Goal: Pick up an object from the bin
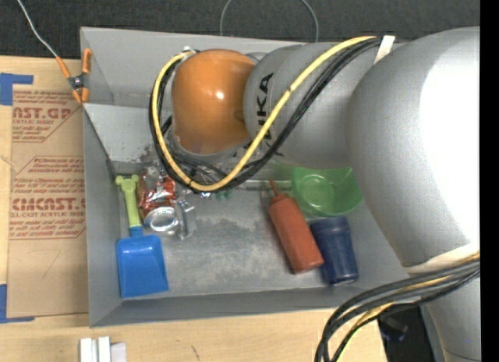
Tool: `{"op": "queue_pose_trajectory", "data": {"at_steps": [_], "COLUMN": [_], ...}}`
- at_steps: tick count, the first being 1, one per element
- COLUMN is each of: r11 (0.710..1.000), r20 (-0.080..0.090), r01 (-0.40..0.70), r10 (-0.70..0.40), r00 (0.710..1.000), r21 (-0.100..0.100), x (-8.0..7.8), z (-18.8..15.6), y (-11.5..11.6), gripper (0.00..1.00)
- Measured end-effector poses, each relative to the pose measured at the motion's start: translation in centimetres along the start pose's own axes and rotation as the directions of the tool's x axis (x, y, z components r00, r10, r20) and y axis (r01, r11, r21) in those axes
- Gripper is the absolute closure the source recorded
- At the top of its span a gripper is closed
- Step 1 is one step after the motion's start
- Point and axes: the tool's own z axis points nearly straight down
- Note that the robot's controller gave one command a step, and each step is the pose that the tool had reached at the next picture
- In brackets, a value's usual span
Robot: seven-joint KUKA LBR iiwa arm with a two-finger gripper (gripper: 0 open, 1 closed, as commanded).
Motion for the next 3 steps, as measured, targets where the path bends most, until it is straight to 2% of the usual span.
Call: {"op": "queue_pose_trajectory", "data": {"at_steps": [1,2,3], "r11": [0.995,0.977,0.999], "r20": [-0.002,0.005,0.016], "r01": [0.098,0.212,0.044], "r10": [-0.098,-0.212,-0.044], "r00": [0.995,0.977,0.999], "r21": [-0.002,0.0,-0.002], "x": [0.6,0.5,-0.5], "z": [3.2,6.0,5.3], "y": [-0.1,-1.4,-0.8], "gripper": [0.0,0.0,1.0]}}
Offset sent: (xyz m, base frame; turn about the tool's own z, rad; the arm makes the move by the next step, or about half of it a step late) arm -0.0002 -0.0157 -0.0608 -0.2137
